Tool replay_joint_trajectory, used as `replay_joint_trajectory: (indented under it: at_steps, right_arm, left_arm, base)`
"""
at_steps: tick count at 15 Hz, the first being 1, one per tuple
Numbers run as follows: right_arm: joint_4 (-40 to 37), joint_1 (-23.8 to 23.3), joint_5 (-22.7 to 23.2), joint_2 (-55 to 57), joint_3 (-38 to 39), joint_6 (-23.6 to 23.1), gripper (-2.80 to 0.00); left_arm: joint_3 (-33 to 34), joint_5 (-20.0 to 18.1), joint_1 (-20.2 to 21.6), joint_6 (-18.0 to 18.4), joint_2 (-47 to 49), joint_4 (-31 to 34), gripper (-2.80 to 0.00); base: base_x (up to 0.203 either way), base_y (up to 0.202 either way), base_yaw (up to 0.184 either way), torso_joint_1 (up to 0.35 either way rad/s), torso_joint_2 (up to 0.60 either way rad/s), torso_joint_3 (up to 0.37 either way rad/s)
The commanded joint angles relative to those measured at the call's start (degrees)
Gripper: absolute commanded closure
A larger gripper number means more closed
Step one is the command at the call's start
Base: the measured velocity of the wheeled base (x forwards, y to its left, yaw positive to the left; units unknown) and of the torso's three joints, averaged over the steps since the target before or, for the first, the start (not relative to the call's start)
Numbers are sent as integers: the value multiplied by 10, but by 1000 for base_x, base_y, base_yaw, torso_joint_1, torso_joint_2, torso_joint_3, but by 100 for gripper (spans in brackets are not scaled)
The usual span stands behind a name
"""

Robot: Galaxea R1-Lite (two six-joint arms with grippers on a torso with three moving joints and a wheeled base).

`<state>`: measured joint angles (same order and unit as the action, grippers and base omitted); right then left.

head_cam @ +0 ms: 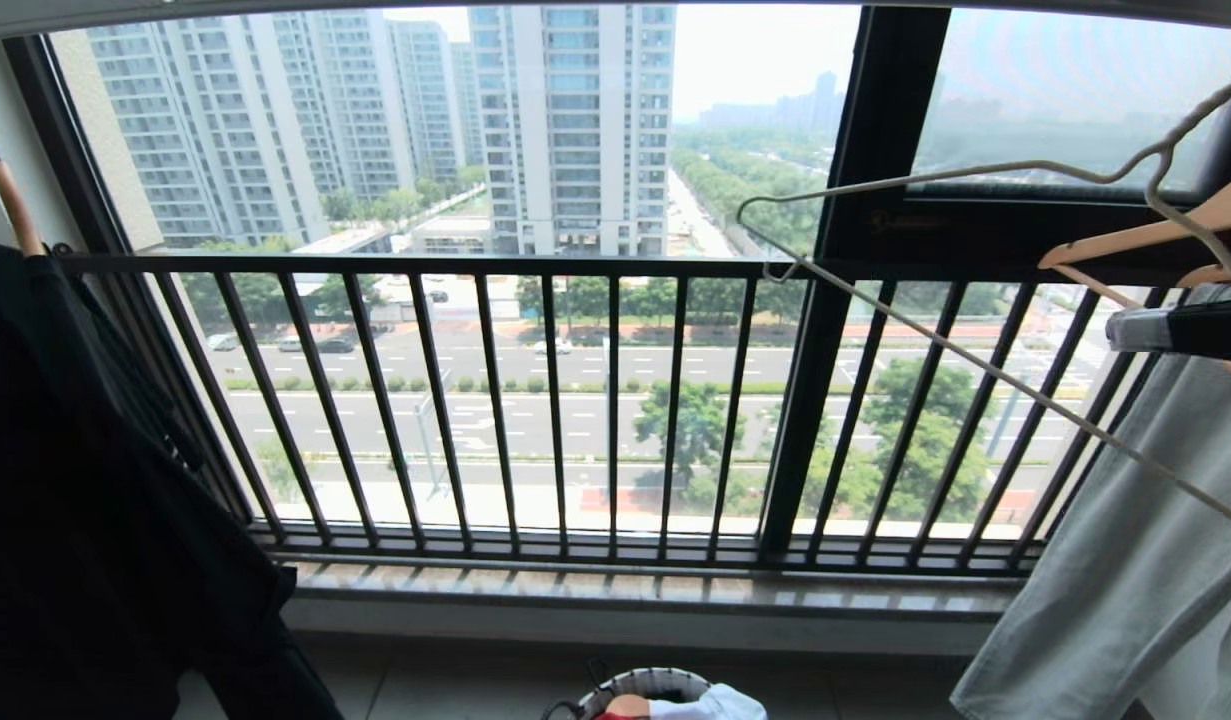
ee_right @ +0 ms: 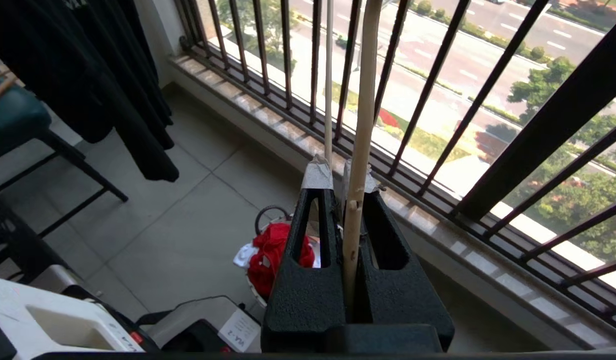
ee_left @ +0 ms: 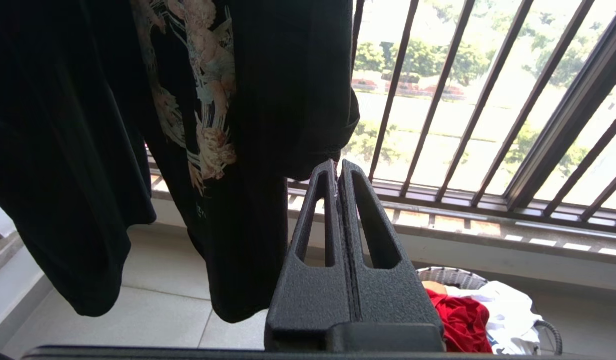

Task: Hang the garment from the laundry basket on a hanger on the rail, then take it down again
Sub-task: Pick up the clothes rack on the clothesline

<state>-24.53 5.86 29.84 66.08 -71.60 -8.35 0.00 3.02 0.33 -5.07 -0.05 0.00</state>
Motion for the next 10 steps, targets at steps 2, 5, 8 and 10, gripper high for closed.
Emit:
replay_joint_trajectory:
  at_steps: [2, 5, 8, 10]
  right_arm:
    - [61, 0, 81, 20, 86, -1, 0]
    - [117, -1, 178, 52, 128, -1, 0]
    - [158, -1, 241, 83, 138, 0, 0]
    - [191, 2, 251, 101, 135, 0, 0]
  left_arm:
    - [0, 1, 0, 0, 0, 0, 0]
    - [0, 1, 0, -1, 0, 0, 0]
    - [0, 1, 0, -1, 0, 0, 0]
    - [0, 1, 0, -1, 0, 0, 0]
  base:
    - [0, 0, 0, 0, 0, 0]
    - [0, 0, 0, 0, 0, 0]
    - [0, 0, 0, 0, 0, 0]
    - [0, 0, 0, 0, 0, 0]
